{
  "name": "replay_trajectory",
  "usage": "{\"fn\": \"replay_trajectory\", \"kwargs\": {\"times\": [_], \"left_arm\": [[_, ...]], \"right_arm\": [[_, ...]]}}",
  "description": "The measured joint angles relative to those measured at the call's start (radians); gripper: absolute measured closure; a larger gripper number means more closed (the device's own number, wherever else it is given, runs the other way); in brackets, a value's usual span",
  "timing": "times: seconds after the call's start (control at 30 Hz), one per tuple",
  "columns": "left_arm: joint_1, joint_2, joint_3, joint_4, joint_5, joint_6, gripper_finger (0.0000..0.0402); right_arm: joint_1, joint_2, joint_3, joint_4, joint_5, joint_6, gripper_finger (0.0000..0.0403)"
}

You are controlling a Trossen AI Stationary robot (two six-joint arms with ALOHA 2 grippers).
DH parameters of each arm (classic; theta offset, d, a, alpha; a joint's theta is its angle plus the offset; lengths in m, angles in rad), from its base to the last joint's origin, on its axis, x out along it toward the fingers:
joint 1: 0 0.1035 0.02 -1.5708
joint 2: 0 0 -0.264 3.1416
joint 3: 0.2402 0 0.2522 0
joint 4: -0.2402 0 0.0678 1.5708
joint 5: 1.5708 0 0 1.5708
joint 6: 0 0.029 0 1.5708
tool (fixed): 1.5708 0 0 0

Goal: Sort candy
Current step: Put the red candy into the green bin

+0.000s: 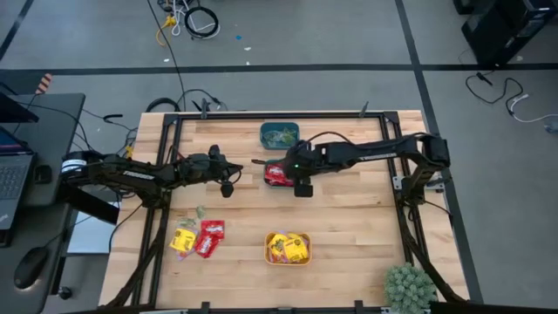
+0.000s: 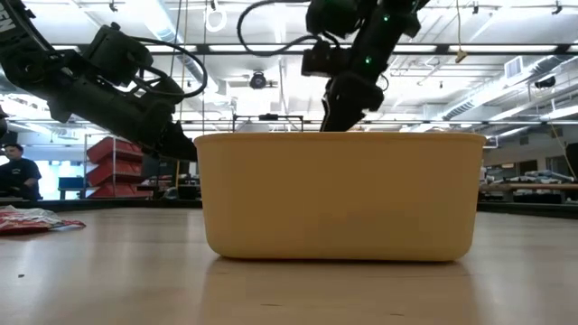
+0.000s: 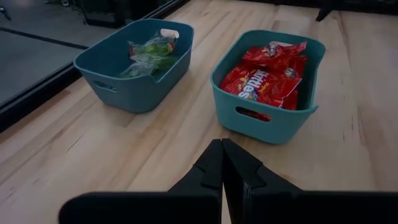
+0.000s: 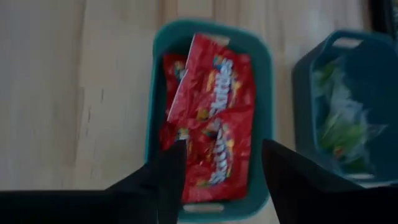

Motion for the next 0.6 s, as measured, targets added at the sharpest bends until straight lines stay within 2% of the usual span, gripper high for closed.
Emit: {"fn": "replay_trajectory", "kwargs": {"times": [0.1,0.17,0.23,0.3,0.47,0.6], "left_arm": [[0.000,0.000,0.000,0.000,0.001,-0.014,0.0398],[0.000,0.000,0.000,0.006,0.019,-0.018,0.0399],[0.000,0.000,0.000,0.032,0.048,-0.019,0.0400],[0.000,0.000,0.000,0.070,0.072,-0.023,0.0400],[0.000,0.000,0.000,0.153,0.124,-0.047,0.0401],[0.000,0.000,0.000,0.191,0.124,-0.047,0.0401]], "right_arm": [[-0.020,-0.005,-0.035,0.073,-0.012,-0.019,0.0239],[-0.036,-0.001,-0.079,0.151,-0.070,-0.023,0.0286],[-0.048,0.000,-0.136,0.263,-0.124,-0.019,0.0350],[-0.055,0.000,-0.193,0.375,-0.152,-0.011,0.0388],[-0.078,0.000,-0.319,0.610,-0.165,-0.002,0.0397],[-0.095,0.000,-0.380,0.702,-0.184,0.019,0.0399]]}}
